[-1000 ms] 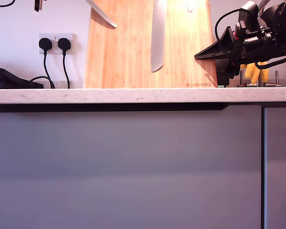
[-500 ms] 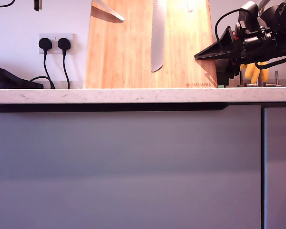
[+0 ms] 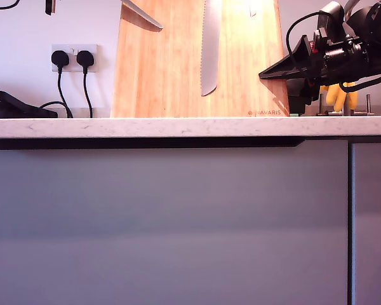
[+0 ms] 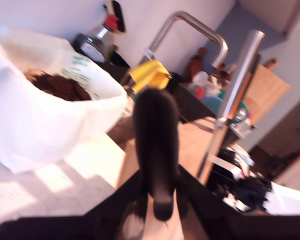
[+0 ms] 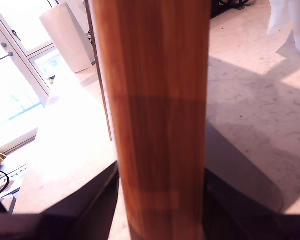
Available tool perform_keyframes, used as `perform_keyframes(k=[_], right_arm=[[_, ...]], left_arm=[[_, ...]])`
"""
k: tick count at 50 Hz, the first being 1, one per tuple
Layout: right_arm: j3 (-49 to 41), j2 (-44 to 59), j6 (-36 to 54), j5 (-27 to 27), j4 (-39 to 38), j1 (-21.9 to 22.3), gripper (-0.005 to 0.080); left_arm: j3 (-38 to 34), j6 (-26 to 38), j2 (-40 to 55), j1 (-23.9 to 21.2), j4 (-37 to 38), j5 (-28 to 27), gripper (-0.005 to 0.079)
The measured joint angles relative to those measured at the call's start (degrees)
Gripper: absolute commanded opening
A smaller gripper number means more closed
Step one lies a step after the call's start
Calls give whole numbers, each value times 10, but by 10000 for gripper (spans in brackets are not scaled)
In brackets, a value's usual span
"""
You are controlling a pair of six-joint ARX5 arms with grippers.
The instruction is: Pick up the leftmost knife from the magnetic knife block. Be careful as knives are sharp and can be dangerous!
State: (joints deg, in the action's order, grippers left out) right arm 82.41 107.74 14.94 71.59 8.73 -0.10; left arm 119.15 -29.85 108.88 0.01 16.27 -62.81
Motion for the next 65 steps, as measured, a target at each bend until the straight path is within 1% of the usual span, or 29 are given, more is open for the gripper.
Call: perform_keyframes(k=[11, 23, 27, 37, 40, 49, 65], right_arm=[[0, -1, -1, -2, 2, 0, -13], [0, -2, -2, -4, 3, -1, -13], [0, -2, -3, -4, 3, -1, -13], [0, -2, -3, -4, 3, -1, -13], [0, -2, -3, -4, 3, -2, -13], [0, -3, -5, -6, 3, -3, -13], [0, -3, -5, -8, 3, -4, -13]], left_arm=[[0, 0, 0, -32, -38, 50, -24], [0, 1, 0, -65, -56, 71, -24], [0, 13, 0, -72, -71, 80, -24], [0, 28, 0, -75, -120, 105, -24], [0, 35, 0, -75, -120, 116, -24], [0, 84, 0, -79, -120, 150, -24], [0, 129, 2, -89, -121, 190, -24]])
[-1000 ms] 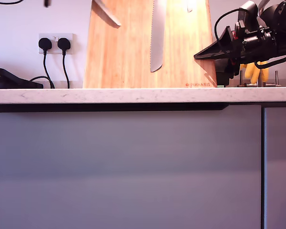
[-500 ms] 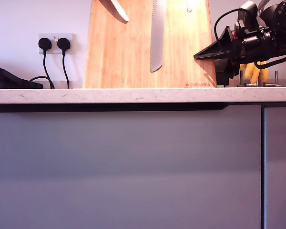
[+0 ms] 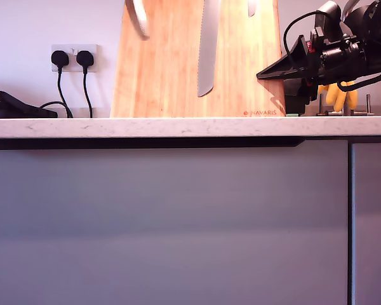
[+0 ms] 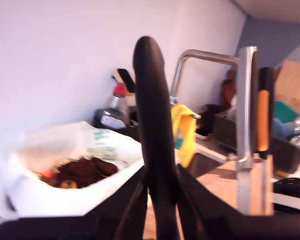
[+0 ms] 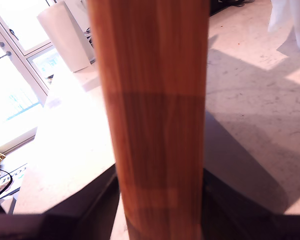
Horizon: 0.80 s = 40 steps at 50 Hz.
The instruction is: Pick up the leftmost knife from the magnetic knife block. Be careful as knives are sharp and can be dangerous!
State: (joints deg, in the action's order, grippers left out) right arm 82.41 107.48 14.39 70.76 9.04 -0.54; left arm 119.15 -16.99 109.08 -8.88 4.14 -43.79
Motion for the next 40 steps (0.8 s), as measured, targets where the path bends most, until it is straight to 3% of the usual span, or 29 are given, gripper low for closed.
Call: perform_keyframes(k=[40], right_arm=[[0, 0, 0, -2, 0, -3, -13]], left_arm=[[0, 20, 13, -5, 27, -6, -24]])
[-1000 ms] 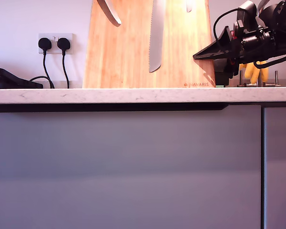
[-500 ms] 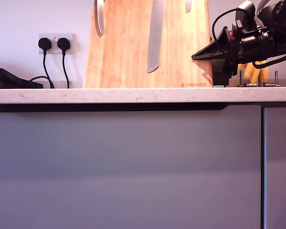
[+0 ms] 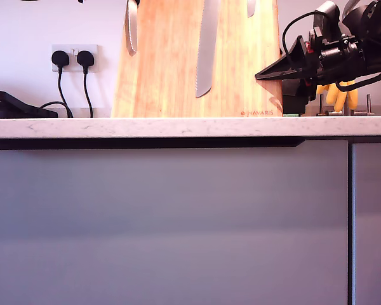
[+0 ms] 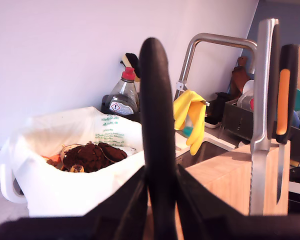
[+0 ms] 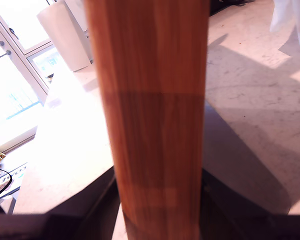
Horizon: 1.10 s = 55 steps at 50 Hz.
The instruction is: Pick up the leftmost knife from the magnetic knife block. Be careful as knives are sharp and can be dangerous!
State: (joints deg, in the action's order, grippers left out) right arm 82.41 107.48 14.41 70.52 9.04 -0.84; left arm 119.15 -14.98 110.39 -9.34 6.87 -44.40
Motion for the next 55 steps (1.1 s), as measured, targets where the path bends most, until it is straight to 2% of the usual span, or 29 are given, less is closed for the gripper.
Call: perform_keyframes(k=[11, 44, 55], right_arm=[[0, 0, 0, 0, 0, 0, -13], [0, 0, 0, 0, 0, 0, -13], [0, 0, 0, 0, 0, 0, -13]], left_arm=[[0, 0, 1, 0, 10, -35, -24], [0, 0, 2, 0, 64, -96, -24], [0, 0, 2, 17, 92, -122, -24]])
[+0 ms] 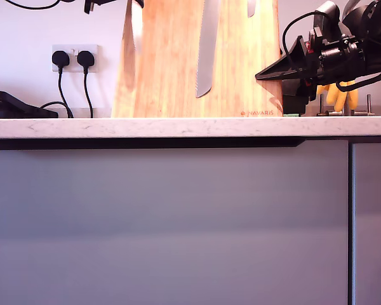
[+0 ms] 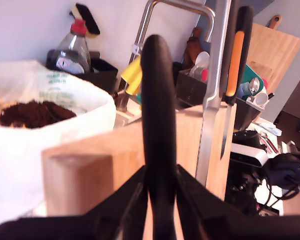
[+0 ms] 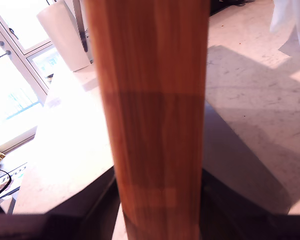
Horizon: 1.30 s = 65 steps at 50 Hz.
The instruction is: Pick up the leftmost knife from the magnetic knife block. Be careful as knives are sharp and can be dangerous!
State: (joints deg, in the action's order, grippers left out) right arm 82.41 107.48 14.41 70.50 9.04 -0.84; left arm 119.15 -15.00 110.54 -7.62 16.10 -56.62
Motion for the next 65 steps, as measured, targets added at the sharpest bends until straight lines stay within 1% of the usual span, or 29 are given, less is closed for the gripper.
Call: perform_keyframes(k=[20, 28, 34, 39, 53, 65], right_arm=[[0, 0, 0, 0, 0, 0, -13], [0, 0, 0, 0, 0, 0, -13], [0, 0, 0, 0, 0, 0, -13], [0, 0, 0, 0, 0, 0, -13], [0, 0, 0, 0, 0, 0, -13], [0, 0, 0, 0, 0, 0, -13]], left_arm=[[0, -3, 0, 84, 92, -35, -24], [0, -14, 0, 110, 157, -35, -24], [0, -12, 0, 115, 206, -31, -24], [0, -3, 0, 115, 227, -20, -24], [0, 7, 8, 117, 259, -9, -24], [0, 4, 65, 121, 283, -9, -24]])
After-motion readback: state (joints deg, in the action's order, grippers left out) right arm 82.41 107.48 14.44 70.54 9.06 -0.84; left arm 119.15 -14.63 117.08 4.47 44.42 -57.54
